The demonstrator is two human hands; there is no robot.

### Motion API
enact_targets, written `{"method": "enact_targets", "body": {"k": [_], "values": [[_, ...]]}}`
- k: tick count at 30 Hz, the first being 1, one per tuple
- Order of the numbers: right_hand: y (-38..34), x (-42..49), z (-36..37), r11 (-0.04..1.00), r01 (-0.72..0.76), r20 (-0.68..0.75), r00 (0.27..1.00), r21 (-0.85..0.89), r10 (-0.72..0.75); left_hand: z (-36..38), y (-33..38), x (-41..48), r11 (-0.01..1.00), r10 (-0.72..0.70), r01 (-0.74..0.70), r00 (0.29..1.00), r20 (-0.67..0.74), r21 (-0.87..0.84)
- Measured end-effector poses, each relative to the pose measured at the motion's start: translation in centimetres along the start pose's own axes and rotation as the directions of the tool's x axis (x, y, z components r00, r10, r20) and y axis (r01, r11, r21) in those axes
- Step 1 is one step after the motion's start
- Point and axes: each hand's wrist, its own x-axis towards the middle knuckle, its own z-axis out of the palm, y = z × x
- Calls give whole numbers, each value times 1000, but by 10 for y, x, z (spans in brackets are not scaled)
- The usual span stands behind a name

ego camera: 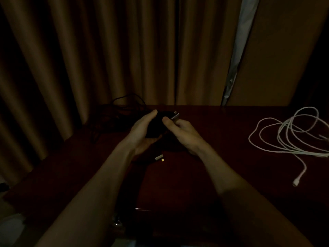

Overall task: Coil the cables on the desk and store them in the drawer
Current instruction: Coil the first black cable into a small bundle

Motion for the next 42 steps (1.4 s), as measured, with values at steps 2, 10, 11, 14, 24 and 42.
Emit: {"method": "enact_targets", "body": {"k": [2,10,11,14,24,42], "values": [[10,2,2,995,13,-62,998,98,-7,3,-4,9,979,121,-105,989,-84,175],[30,23,9,995,-8,-239,971,96,31,-12,-44,26,535,483,-410,866,131,739],[32,25,10,999,-4,-236,972,53,17,-14,-49,30,488,514,-424,846,142,763],[42,30,8,997,28,-194,980,-77,-43,-18,-58,38,506,587,-476,801,117,720],[56,43,-11,954,219,50,976,-206,-214,-33,-54,46,971,233,-226,966,-112,74],[53,38,1,991,50,16,998,123,-52,-22,-59,42,766,473,-352,876,-101,538]]}}
